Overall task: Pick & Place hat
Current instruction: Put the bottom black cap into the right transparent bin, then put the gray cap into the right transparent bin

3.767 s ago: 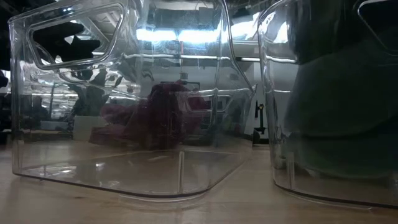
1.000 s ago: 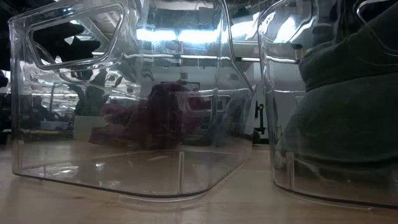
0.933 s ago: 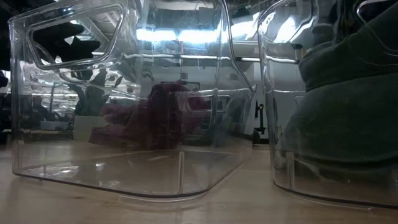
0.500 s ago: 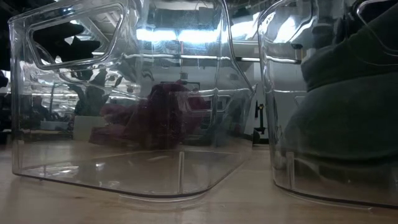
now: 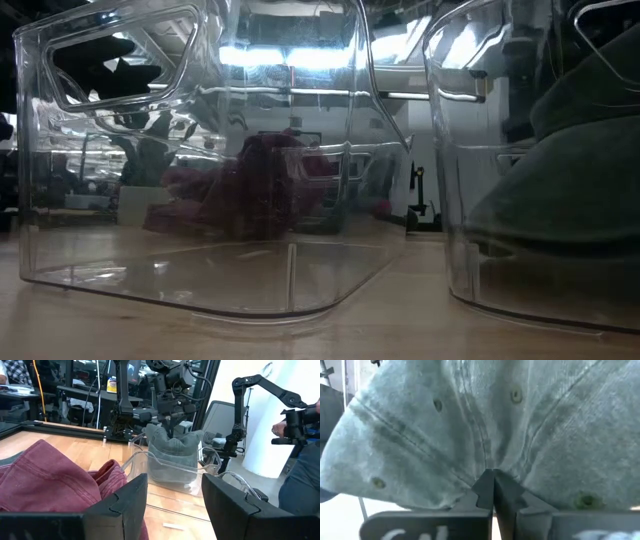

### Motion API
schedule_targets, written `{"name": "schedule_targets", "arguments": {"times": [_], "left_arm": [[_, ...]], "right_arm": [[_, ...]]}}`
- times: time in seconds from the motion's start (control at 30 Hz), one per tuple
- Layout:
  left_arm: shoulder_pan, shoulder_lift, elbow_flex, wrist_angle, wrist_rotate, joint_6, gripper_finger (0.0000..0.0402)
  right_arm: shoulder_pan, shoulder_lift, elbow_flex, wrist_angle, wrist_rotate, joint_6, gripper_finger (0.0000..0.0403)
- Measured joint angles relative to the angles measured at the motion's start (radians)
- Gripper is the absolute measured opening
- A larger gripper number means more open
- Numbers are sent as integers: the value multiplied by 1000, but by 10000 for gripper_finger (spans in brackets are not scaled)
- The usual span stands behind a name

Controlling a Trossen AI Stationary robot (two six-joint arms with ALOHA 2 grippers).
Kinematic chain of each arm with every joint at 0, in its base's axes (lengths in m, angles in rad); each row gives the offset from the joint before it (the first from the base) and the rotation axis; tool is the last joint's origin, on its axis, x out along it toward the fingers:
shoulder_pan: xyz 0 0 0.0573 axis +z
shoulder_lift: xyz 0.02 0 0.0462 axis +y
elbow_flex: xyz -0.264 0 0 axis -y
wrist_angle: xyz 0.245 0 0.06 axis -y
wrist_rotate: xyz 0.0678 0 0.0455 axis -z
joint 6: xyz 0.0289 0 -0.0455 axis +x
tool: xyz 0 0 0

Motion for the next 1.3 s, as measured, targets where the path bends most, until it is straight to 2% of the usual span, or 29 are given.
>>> {"name": "schedule_targets", "arguments": {"times": [0.4, 0.67, 0.9, 1.13, 1.3], "left_arm": [[0, 0, 0, 0, 0, 0, 184], [0, 0, 0, 0, 0, 0, 184], [0, 0, 0, 0, 0, 0, 184], [0, 0, 0, 0, 0, 0, 184], [0, 0, 0, 0, 0, 0, 184]], "right_arm": [[-35, -88, 72, 4, 9, -65, 9], [-86, -137, 122, 4, 133, -224, 9], [-176, -138, 138, 25, 246, -370, 9], [-286, -121, 138, 78, 265, -509, 10], [-381, -93, 138, 142, 200, -622, 26]]}}
